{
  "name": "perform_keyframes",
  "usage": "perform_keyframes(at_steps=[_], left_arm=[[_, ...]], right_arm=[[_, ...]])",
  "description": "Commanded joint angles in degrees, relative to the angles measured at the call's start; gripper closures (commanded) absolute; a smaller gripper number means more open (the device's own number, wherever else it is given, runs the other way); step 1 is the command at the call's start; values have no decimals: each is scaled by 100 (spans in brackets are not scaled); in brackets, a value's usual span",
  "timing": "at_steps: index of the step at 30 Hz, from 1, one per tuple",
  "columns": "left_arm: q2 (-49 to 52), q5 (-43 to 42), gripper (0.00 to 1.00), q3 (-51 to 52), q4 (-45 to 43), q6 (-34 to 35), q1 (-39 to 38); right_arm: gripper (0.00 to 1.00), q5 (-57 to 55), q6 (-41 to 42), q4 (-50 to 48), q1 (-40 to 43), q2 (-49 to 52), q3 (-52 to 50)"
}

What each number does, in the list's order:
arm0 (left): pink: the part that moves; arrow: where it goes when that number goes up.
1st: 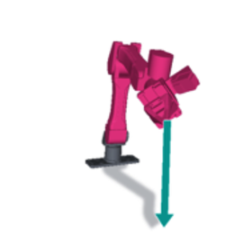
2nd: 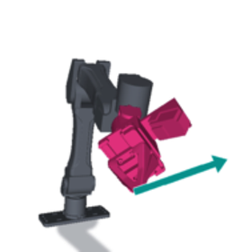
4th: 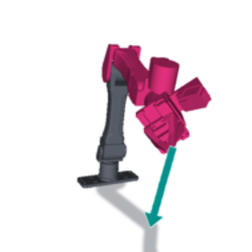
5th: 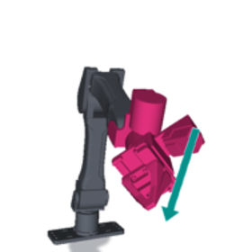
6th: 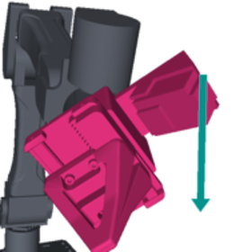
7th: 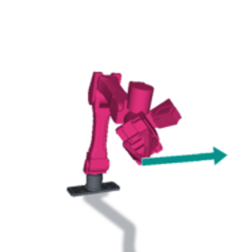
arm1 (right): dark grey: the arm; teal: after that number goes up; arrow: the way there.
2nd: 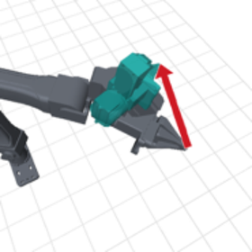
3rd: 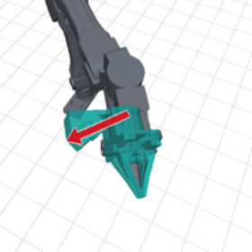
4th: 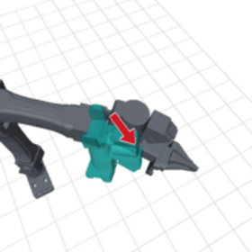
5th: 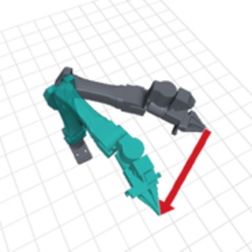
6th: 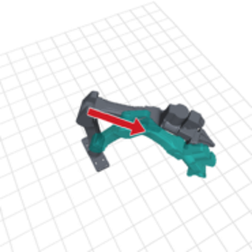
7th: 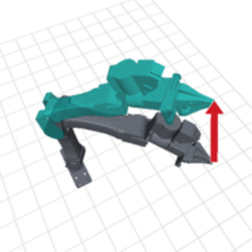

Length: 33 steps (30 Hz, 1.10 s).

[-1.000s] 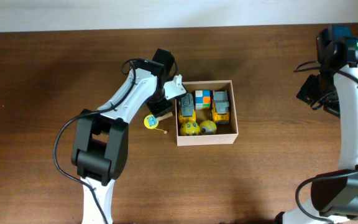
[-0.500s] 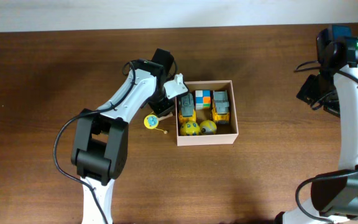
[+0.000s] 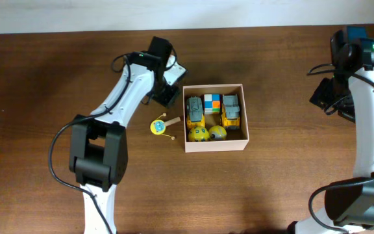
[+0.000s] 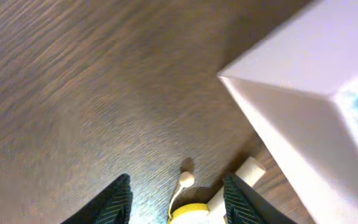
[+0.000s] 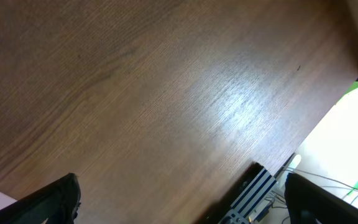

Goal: Pack container

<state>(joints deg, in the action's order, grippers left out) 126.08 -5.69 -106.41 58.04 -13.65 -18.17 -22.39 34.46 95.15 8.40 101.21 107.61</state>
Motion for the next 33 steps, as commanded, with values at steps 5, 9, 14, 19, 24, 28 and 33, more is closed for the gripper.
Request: perform_keyframes(at_steps=[5, 9, 14, 19, 24, 28, 33], left_arm=[[66, 37, 37, -118, 739, 1814, 356], [66, 52, 42, -107, 1298, 2492, 413], [68, 55, 42, 20, 1340, 3333, 236], [68, 81, 42, 234, 1067, 3982, 28], [68, 96, 44, 527, 828, 4535, -87], [68, 94, 48, 793, 590, 4920, -118], [68, 50, 48, 1139, 214, 5480, -118]], right_arm=[[1, -28, 55, -4, 24, -22, 13], [1, -28, 55, -4, 24, -22, 13], [1, -28, 55, -4, 24, -22, 13], [1, -28, 55, -4, 24, -22, 13], [1, -28, 55, -4, 24, -22, 13], [1, -28, 55, -4, 24, -22, 13], [1, -28, 55, -4, 24, -22, 13]])
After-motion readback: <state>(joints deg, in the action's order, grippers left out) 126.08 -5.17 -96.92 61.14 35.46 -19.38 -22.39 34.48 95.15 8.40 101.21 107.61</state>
